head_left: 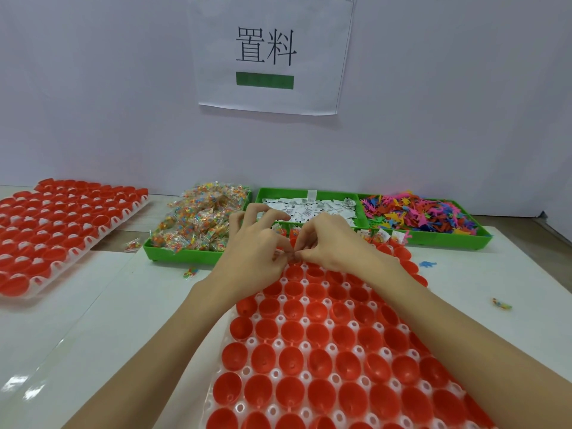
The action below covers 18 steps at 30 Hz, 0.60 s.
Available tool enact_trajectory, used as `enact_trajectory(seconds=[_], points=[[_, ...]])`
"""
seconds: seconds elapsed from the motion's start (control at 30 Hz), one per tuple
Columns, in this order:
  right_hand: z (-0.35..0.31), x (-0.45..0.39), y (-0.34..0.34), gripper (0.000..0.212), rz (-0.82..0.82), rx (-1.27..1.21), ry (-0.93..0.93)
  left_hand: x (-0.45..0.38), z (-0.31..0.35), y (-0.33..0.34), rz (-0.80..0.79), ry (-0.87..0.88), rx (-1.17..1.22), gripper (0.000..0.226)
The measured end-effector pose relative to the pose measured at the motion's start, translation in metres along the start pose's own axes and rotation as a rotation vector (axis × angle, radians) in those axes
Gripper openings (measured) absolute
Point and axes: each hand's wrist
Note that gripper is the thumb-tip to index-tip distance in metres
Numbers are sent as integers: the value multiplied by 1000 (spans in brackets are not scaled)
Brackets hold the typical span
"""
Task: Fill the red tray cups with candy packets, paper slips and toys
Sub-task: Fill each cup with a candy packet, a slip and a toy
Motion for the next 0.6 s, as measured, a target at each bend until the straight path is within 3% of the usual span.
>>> enact_trajectory(seconds=[0.13,0.27,0.37,0.47,0.6], points=[[-4,-2,0,11,-11,-5,23,-3,-2,-1,26,-29,86,10],[-3,2,-2,10,12,-18,-16,-2,-13,-9,190,-100,136,11],[2,9,-7,13,53,-74,-22,9,-34,-18,280,-161,-14,16],[7,17,-14,17,88,-142,-3,21,-57,-25,263,-212,-219,13],[19,33,-32,21,188,-280,6,29,-72,-22,151,-194,-257,19]])
Point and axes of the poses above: each hand's wrist, its own x-axis away from the middle knuckle, its own y-axis out of the palm, z = x × y, and after that the axes turned 2 degrees about -x, right-handed
